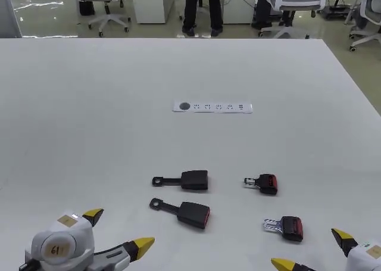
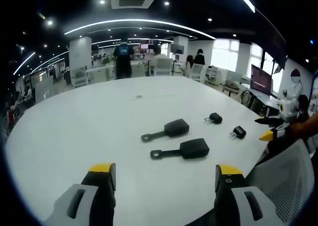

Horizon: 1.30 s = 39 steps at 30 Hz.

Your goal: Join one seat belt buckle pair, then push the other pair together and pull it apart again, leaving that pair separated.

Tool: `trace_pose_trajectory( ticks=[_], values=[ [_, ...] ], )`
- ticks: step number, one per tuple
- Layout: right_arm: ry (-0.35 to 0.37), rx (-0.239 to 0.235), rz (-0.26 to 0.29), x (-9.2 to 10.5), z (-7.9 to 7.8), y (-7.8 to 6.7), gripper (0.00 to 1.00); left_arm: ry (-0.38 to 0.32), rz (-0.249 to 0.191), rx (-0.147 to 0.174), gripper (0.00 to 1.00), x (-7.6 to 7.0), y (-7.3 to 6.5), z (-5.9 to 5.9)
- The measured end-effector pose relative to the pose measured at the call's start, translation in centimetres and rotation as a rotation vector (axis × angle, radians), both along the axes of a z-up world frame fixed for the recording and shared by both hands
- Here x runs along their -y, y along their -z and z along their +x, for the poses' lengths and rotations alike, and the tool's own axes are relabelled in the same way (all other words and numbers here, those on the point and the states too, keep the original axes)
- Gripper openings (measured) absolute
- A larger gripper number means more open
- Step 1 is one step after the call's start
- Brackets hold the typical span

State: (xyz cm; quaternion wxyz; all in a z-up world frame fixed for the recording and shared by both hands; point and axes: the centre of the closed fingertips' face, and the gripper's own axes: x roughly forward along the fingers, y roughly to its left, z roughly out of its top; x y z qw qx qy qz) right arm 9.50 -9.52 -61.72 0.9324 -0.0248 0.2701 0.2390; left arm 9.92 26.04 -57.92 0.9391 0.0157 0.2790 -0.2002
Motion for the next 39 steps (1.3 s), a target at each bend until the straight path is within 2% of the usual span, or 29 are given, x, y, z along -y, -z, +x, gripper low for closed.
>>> trace_pose_trajectory(
  ticks=[22, 31, 39],
  values=[
    [0.003, -0.002, -0.003, 0.3, 0.9, 0.0, 0.98, 0.009, -0.002, -0.007, 0.84, 0.2, 0.0, 0.6],
    [0.001, -0.009, -0.008, 0.5, 1.4, 0.4, 0.97, 0.015, -0.005, -0.014, 0.84, 0.3, 0.3, 1.4],
    [-0.004, -0.018, -0.008, 0.4, 2.4, 0.8, 0.98, 0.026, -0.009, -0.019, 0.84, 1.4, 0.4, 2.4]
  ],
)
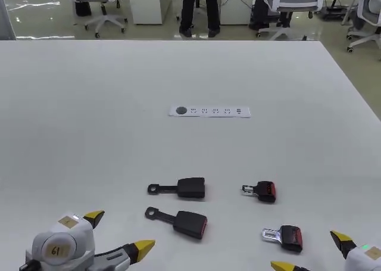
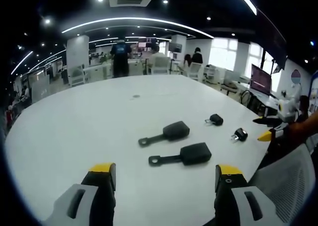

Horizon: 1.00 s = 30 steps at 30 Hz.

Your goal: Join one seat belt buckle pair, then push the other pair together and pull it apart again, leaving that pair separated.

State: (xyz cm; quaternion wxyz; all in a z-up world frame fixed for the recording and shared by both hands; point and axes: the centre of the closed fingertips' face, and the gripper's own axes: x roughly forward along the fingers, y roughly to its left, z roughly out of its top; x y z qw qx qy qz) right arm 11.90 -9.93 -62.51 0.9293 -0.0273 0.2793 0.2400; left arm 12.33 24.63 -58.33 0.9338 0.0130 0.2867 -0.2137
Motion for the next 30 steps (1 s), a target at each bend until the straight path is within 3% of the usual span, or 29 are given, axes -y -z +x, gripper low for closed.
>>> trace_pose_trajectory(
  ticks=[16, 19, 24, 30],
  values=[
    [-0.017, -0.013, -0.01, 0.1, 2.7, 0.6, 0.98, 0.053, -0.011, -0.019, 0.85, 0.8, 1.1, 2.6],
    [-0.029, -0.018, -0.015, 0.1, 2.9, 0.9, 0.98, 0.097, 0.023, -0.009, 0.84, 1.5, 1.0, 2.8],
    [-0.04, -0.03, -0.021, -0.1, 3.4, 1.0, 0.98, 0.144, 0.011, -0.025, 0.83, 2.3, 1.6, 3.4],
    [-0.076, -0.038, -0.036, -0.5, 4.2, 1.2, 0.97, 0.24, 0.035, -0.038, 0.83, 3.5, 2.5, 4.0]
  ],
)
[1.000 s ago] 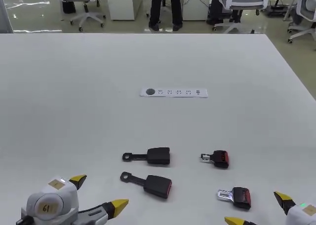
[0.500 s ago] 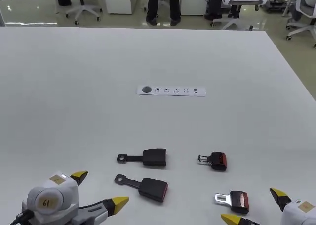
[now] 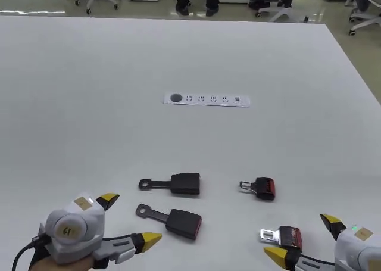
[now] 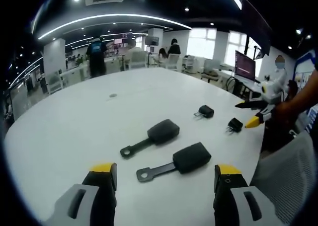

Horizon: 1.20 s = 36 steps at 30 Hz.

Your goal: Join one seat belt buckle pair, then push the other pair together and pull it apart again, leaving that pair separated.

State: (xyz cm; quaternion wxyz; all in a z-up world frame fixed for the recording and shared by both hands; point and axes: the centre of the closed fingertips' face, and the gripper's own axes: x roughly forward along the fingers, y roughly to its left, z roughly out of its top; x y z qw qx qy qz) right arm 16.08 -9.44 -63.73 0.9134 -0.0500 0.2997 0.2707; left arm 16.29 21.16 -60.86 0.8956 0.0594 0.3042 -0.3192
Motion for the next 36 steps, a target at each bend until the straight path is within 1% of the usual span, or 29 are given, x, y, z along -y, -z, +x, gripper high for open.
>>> trace_pose_trajectory(
  ticks=[1, 2, 4, 5, 9, 11, 12, 13, 14, 16, 18, 20, 23, 25, 26, 28, 30, 31, 33, 34, 36],
  values=[
    [-0.005, -0.009, -0.006, 0.0, 0.0, 0.2, 0.97, 0.024, 0.002, -0.004, 0.83, 0.2, 0.3, 0.1],
    [-0.013, -0.018, -0.004, -0.3, 0.0, 0.2, 0.96, 0.043, 0.008, -0.002, 0.83, 0.5, 0.4, 0.2],
    [-0.027, -0.018, 0.003, -0.4, 0.1, 0.2, 0.96, 0.084, 0.026, 0.006, 0.82, 1.0, 0.6, 0.4],
    [-0.035, -0.019, 0.001, -0.4, 0.1, 0.2, 0.95, 0.106, 0.031, 0.002, 0.82, 1.3, 0.7, 0.4],
    [-0.069, -0.036, 0.002, -0.8, 0.1, 0.6, 0.91, 0.168, 0.039, 0.009, 0.8, 2.2, 0.9, 0.7],
    [-0.083, -0.04, -0.001, -0.9, 0.2, 0.8, 0.91, 0.221, 0.058, -0.001, 0.8, 2.7, 1.4, 0.6],
    [-0.092, -0.045, -0.006, -0.9, 0.1, 0.9, 0.91, 0.257, 0.071, 0.007, 0.79, 3.1, 1.5, 0.5],
    [-0.105, -0.05, -0.01, -1.1, 0.0, 0.9, 0.91, 0.276, 0.083, 0.016, 0.78, 3.5, 1.4, 0.6],
    [-0.114, -0.054, -0.009, -1.2, -0.1, 0.9, 0.9, 0.299, 0.094, 0.009, 0.77, 3.9, 1.6, 0.4],
    [-0.136, -0.065, -0.012, -1.1, -0.1, 1.1, 0.88, 0.335, 0.104, -0.004, 0.76, 4.4, 1.7, 0.3],
    [-0.155, -0.07, -0.022, -1.1, -0.3, 1.3, 0.86, 0.379, 0.114, 0.002, 0.76, 5.0, 1.8, 0.3],
    [-0.177, -0.08, -0.032, -1.1, -0.4, 1.5, 0.85, 0.417, 0.13, -0.002, 0.75, 5.4, 2.0, 0.3],
    [-0.224, -0.105, -0.047, -0.8, -0.6, 2.1, 0.82, 0.485, 0.152, -0.006, 0.73, 6.3, 2.6, 0.2],
    [-0.248, -0.118, -0.057, -0.7, -0.8, 2.3, 0.82, 0.513, 0.161, -0.015, 0.72, 6.8, 2.9, 0.3],
    [-0.265, -0.129, -0.058, -0.7, -0.9, 2.8, 0.81, 0.518, 0.161, -0.017, 0.71, 6.9, 3.0, 0.3],
    [-0.288, -0.139, -0.062, -0.8, -1.0, 2.8, 0.79, 0.544, 0.172, -0.017, 0.71, 7.2, 3.3, 0.5],
    [-0.318, -0.155, -0.074, -0.5, -1.2, 3.3, 0.78, 0.576, 0.172, -0.029, 0.71, 7.5, 3.7, 0.4],
    [-0.327, -0.159, -0.077, -0.6, -1.2, 3.2, 0.78, 0.595, 0.176, -0.033, 0.71, 7.7, 3.9, 0.4],
    [-0.34, -0.165, -0.077, -0.6, -1.2, 3.1, 0.78, 0.649, 0.198, -0.026, 0.71, 7.9, 4.4, 0.4],
    [-0.345, -0.169, -0.076, -0.6, -1.2, 3.1, 0.76, 0.665, 0.205, -0.028, 0.71, 7.9, 4.7, 0.4],
    [-0.354, -0.188, -0.055, -0.3, -1.1, 3.3, 0.74, 0.67, 0.211, -0.036, 0.71, 8.1, 5.2, 0.6]
  ],
)
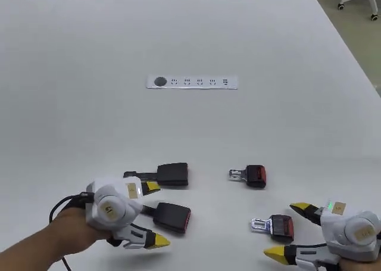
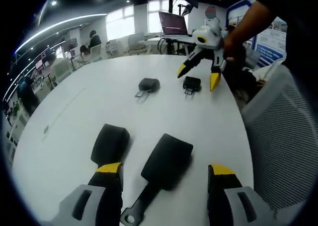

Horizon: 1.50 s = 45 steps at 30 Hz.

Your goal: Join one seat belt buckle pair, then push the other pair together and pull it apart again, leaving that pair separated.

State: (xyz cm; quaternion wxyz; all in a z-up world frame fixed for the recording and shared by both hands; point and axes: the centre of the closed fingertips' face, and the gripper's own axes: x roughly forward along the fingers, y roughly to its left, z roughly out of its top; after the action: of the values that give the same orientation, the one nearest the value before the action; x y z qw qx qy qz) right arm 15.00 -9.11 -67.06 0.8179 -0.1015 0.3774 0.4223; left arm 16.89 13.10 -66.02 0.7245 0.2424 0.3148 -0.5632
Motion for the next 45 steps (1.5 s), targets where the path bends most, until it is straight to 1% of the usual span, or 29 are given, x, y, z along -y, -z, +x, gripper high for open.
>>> trace_pose_trajectory(
  ticks=[2, 4, 7, 8, 10, 11, 13, 14, 15, 16, 17, 19, 22, 23, 24, 26, 28, 32, 34, 36, 38, 42, 45],
  values=[
    [-0.008, -0.008, -0.001, 0.1, 0.1, 0.3, 0.71, 0.022, 0.014, -0.004, 0.68, 0.3, 0.6, 0.1],
    [-0.038, -0.018, -0.022, 0.0, -0.3, 0.6, 0.68, 0.044, 0.011, -0.003, 0.65, 0.8, 0.9, 0.2],
    [-0.091, -0.034, -0.051, -0.1, -0.8, 1.2, 0.66, 0.075, 0.025, -0.01, 0.61, 1.0, 1.4, 0.1],
    [-0.111, -0.021, -0.057, -0.1, -0.6, 1.1, 0.65, 0.078, 0.026, -0.02, 0.6, 1.0, 1.7, 0.1],
    [-0.127, -0.02, -0.067, 0.1, -0.5, 1.3, 0.61, 0.092, 0.036, -0.027, 0.6, 0.8, 2.2, 0.0],
    [-0.141, -0.025, -0.067, 0.0, -0.6, 1.3, 0.59, 0.099, 0.049, -0.026, 0.59, 0.6, 2.6, 0.0],
    [-0.171, -0.014, -0.083, 0.1, -0.5, 1.5, 0.56, 0.112, 0.058, -0.029, 0.56, 0.5, 2.9, -0.1],
    [-0.18, -0.011, -0.087, 0.1, -0.5, 1.6, 0.56, 0.114, 0.062, -0.034, 0.52, 0.3, 3.2, -0.2],
    [-0.184, -0.009, -0.09, 0.1, -0.6, 1.6, 0.56, 0.11, 0.061, -0.035, 0.51, 0.1, 3.3, -0.2],
    [-0.191, -0.01, -0.089, 0.1, -0.6, 1.6, 0.56, 0.108, 0.034, -0.036, 0.51, 0.4, 3.2, -0.2],
    [-0.192, -0.011, -0.089, 0.1, -0.6, 1.6, 0.56, 0.107, 0.033, -0.037, 0.51, 0.3, 3.3, -0.2],
    [-0.201, -0.013, -0.089, 0.2, -0.7, 1.8, 0.55, 0.123, 0.039, -0.027, 0.49, 0.4, 3.2, -0.2],
    [-0.218, -0.011, -0.094, 0.2, -0.6, 1.9, 0.53, 0.133, 0.036, -0.028, 0.49, 0.5, 3.4, -0.2],
    [-0.22, -0.01, -0.095, 0.2, -0.6, 1.9, 0.52, 0.133, 0.033, -0.027, 0.48, 0.7, 3.2, -0.3],
    [-0.223, -0.011, -0.096, 0.2, -0.6, 1.9, 0.52, 0.129, 0.033, -0.027, 0.47, 0.7, 3.2, -0.2],
    [-0.223, -0.013, -0.099, 0.1, -0.5, 1.8, 0.49, 0.098, 0.028, -0.03, 0.43, 0.8, 3.2, 0.1],
    [-0.229, -0.01, -0.114, 0.2, -0.4, 2.0, 0.46, 0.088, 0.03, -0.029, 0.42, 0.7, 3.2, 0.1],
    [-0.249, -0.006, -0.125, 0.3, -0.3, 2.2, 0.43, 0.068, 0.038, -0.031, 0.38, 0.5, 3.2, 0.1],
    [-0.255, -0.001, -0.131, 0.4, -0.2, 2.4, 0.41, 0.058, 0.035, -0.027, 0.37, 0.4, 3.3, 0.1],
    [-0.263, 0.006, -0.142, 0.6, -0.2, 2.3, 0.36, 0.055, 0.03, -0.025, 0.37, 0.4, 3.2, 0.1],
    [-0.274, 0.001, -0.145, 0.6, -0.2, 2.4, 0.36, 0.054, 0.03, -0.028, 0.36, 0.4, 3.2, 0.1],
    [-0.306, -0.005, -0.161, 0.9, -0.3, 2.5, 0.35, 0.071, 0.049, -0.029, 0.36, 0.5, 3.0, 0.2],
    [-0.317, -0.01, -0.169, 0.8, -0.3, 2.5, 0.35, 0.068, 0.047, -0.032, 0.36, 0.4, 3.1, 0.2]
  ],
)
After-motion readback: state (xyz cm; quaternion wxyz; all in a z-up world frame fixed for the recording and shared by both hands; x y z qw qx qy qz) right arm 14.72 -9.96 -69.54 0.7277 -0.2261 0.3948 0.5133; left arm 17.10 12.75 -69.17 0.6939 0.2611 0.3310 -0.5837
